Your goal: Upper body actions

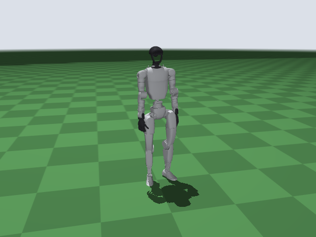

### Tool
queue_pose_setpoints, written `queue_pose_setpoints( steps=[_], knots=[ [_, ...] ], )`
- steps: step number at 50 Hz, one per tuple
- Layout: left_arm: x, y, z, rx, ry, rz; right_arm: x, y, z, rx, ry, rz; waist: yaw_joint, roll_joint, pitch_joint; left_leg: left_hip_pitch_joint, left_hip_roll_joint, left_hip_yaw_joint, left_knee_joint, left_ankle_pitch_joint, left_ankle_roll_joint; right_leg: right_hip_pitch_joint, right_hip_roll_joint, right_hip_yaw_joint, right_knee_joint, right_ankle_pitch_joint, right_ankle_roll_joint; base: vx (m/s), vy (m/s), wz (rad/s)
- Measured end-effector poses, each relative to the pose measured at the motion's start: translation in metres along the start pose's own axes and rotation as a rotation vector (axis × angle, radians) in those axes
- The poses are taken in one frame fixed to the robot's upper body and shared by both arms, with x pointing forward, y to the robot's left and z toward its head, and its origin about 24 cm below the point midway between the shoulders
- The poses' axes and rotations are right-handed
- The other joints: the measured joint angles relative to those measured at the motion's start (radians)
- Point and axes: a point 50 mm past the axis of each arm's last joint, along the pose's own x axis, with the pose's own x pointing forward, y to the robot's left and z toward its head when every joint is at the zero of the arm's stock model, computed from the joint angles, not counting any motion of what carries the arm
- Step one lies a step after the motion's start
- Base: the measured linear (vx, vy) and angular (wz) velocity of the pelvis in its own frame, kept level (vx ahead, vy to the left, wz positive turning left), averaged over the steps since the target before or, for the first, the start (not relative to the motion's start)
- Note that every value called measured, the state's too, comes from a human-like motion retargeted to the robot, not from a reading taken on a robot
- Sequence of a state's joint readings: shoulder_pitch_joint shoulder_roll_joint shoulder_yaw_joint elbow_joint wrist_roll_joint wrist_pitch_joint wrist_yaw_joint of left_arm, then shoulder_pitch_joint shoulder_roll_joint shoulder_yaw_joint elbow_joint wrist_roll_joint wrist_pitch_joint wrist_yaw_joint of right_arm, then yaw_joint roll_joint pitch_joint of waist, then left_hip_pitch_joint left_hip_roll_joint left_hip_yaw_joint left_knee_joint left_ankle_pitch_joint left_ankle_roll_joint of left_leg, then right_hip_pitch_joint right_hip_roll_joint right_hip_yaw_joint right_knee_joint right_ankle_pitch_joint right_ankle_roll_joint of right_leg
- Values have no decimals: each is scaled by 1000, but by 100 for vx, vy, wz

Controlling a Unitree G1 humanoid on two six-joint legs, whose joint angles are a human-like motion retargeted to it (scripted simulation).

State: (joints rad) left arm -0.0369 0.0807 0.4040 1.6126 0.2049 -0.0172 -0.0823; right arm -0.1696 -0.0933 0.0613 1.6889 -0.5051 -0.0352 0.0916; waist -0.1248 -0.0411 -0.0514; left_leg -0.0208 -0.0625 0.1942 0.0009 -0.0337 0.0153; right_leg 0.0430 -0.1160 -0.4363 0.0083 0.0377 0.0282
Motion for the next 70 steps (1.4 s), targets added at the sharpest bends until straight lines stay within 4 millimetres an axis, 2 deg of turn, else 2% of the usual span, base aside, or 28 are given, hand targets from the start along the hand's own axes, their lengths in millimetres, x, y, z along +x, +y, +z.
queue_pose_setpoints(
  steps=[5,10,14,18,20,23,27,29,30,32,35,37,40,43,47,50,55,57,59,62,70],
  knots=[
    [-10,-35,98,138,-324,-86,-3,12,-72,153,211,-71,3,1,-7,-11,0,4,4,-2,1,-2,-5,-13,-4,1,4,0,0,0],
    [-35,-62,163,195,-585,-150,-12,25,-118,246,334,-95,-2,7,-12,-17,3,14,6,-4,1,-6,-7,-16,-5,3,6,0,0,0],
    [-49,-71,186,218,-706,-176,-17,30,-135,293,386,-121,-5,12,-10,-16,5,16,7,-6,1,-5,-6,-18,-6,4,7,0,0,0],
    [-48,-64,182,240,-720,-151,-17,28,-136,305,411,-123,-1,14,-9,-12,5,18,6,-8,1,-6,-5,-11,-4,3,6,0,0,0],
    [-40,-54,167,244,-676,-119,-14,23,-124,280,388,-124,2,15,-10,-11,4,19,4,-9,1,-10,-5,-4,-2,3,5,0,0,0],
    [-22,-34,127,209,-542,-69,-5,13,-83,186,267,-115,0,18,-12,-5,6,27,-3,-9,1,-21,-4,16,3,4,4,0,-1,-8],
    [-2,-8,50,89,-261,-7,1,1,-5,1,16,-88,-4,27,-15,8,15,59,-12,-14,-2,-35,3,44,9,8,0,1,0,-41],
    [1,3,-6,5,-44,23,-2,0,42,-105,-142,-54,-8,33,-11,19,20,76,-15,-16,-3,-38,8,61,12,10,-3,1,0,-43],
    [-2,7,-34,-37,67,37,-5,0,65,-158,-221,-36,-12,34,-7,25,22,83,-17,-17,-4,-39,10,69,14,11,-4,1,0,-32],
    [-9,12,-78,-105,227,69,-13,2,102,-237,-348,-10,-21,34,-2,31,25,89,-19,-18,-6,-39,13,78,16,11,-6,0,-1,-12],
    [-20,15,-127,-166,360,94,-27,5,144,-329,-509,16,-32,35,-1,33,28,94,-20,-19,-9,-42,16,86,16,11,-7,0,0,0],
    [-26,15,-146,-167,386,76,-37,6,162,-366,-601,22,-34,38,-3,31,30,94,-20,-19,-10,-45,18,92,17,9,-6,0,0,0],
    [-32,20,-158,-142,420,67,-44,4,171,-374,-679,14,-32,40,-6,26,29,84,-17,-18,-11,-42,17,88,16,7,-5,0,1,14],
    [-31,26,-154,-123,417,89,-40,1,162,-356,-680,8,-27,37,-6,21,24,65,-14,-14,-10,-34,14,72,13,3,-4,-1,0,34],
    [-20,27,-122,-99,327,75,-20,-3,116,-304,-502,8,-15,29,-10,13,15,37,-10,-10,-9,-20,9,44,8,-2,-3,0,1,36],
    [-10,20,-87,-80,216,36,-7,-5,70,-246,-304,-9,-4,24,-7,13,10,26,-7,-8,-7,-10,7,30,5,-5,-3,0,1,20],
    [1,6,-18,-2,-45,-33,-1,-8,-28,-50,78,-75,12,12,2,12,6,13,-3,-8,-6,4,3,12,3,-9,1,0,0,0],
    [0,7,-3,43,-101,-24,-2,-5,-47,-3,125,-92,14,10,2,11,6,13,-2,-8,-5,6,3,8,3,-9,2,0,0,0],
    [-1,11,8,93,-137,-3,-3,-3,-58,24,137,-110,12,7,2,12,7,14,-1,-8,-5,8,4,5,2,-9,3,0,0,0],
    [-1,16,12,131,-141,19,-3,0,-60,36,118,-113,4,8,-2,12,10,21,-1,-10,-6,7,7,9,1,-8,2,0,0,0],
    [-1,19,-12,87,-26,16,-1,1,-42,106,15,-91,-11,18,0,22,17,44,-4,-14,-5,-2,12,30,5,-4,0,0,0,-10]
  ],
)
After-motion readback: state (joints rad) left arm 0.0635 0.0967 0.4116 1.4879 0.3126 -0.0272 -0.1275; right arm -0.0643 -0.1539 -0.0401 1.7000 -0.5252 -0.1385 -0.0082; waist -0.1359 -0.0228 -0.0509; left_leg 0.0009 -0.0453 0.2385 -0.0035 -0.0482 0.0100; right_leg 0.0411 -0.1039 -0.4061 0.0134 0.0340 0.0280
